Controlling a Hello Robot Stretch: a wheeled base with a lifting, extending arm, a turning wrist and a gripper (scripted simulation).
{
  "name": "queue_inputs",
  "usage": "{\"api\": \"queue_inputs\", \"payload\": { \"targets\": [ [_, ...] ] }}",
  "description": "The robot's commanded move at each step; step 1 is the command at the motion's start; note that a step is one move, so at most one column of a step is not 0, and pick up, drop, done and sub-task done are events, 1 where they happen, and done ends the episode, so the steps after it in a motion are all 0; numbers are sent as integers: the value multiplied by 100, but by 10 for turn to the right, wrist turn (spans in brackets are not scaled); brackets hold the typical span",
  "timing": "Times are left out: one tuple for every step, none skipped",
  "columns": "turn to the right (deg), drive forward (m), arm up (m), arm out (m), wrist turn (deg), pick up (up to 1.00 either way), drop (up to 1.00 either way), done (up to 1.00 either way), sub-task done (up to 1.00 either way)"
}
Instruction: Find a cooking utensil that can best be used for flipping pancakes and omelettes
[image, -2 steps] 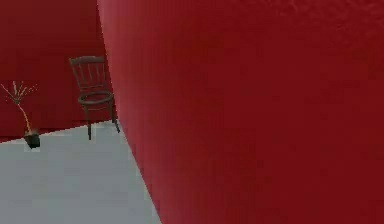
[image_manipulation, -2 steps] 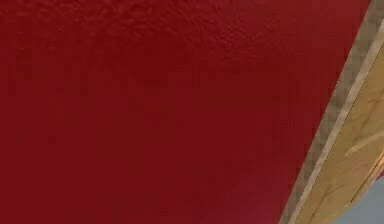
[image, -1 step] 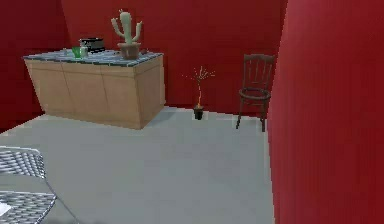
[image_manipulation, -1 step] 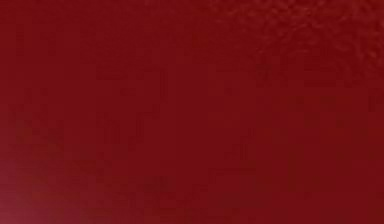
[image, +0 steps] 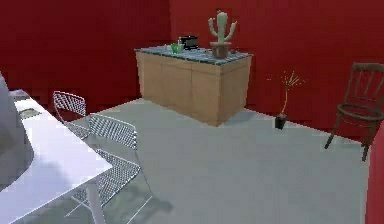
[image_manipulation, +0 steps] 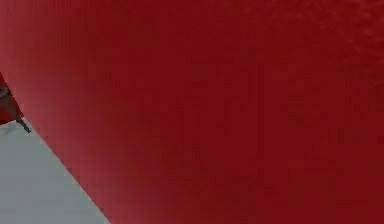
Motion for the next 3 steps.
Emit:
{"api": "queue_inputs", "payload": {
  "targets": [
    [0,100,0,0,0,0,0,0,0],
    [0,100,0,0,0,0,0,0,0],
    [-30,0,0,0,0,0,0,0,0]
  ]
}}
